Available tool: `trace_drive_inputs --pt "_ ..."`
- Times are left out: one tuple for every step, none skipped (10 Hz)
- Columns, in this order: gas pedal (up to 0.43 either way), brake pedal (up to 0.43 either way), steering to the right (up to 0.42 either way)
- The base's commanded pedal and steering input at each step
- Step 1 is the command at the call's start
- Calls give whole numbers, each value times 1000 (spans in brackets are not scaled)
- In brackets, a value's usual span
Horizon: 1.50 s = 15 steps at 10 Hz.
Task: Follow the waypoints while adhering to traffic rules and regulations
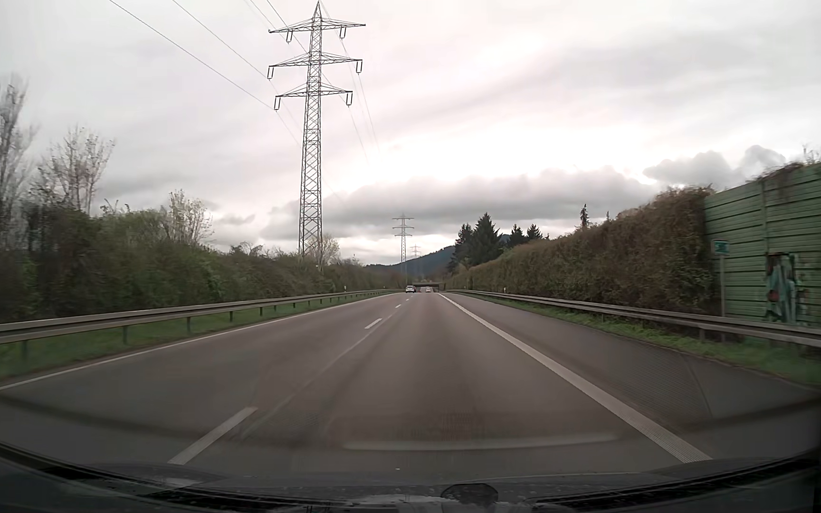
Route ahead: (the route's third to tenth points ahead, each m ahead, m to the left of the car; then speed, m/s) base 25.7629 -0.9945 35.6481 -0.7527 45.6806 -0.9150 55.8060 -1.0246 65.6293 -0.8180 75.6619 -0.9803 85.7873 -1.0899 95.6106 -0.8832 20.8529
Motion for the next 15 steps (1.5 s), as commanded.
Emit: trace_drive_inputs --pt "169 0 1" --pt "169 0 1" --pt "169 0 1" --pt "169 0 1" --pt "169 0 1" --pt "169 0 1" --pt "169 0 1" --pt "169 0 1" --pt "169 0 1" --pt "177 0 1" --pt "177 0 1" --pt "177 0 1" --pt "177 0 1" --pt "177 0 1" --pt "177 0 1"
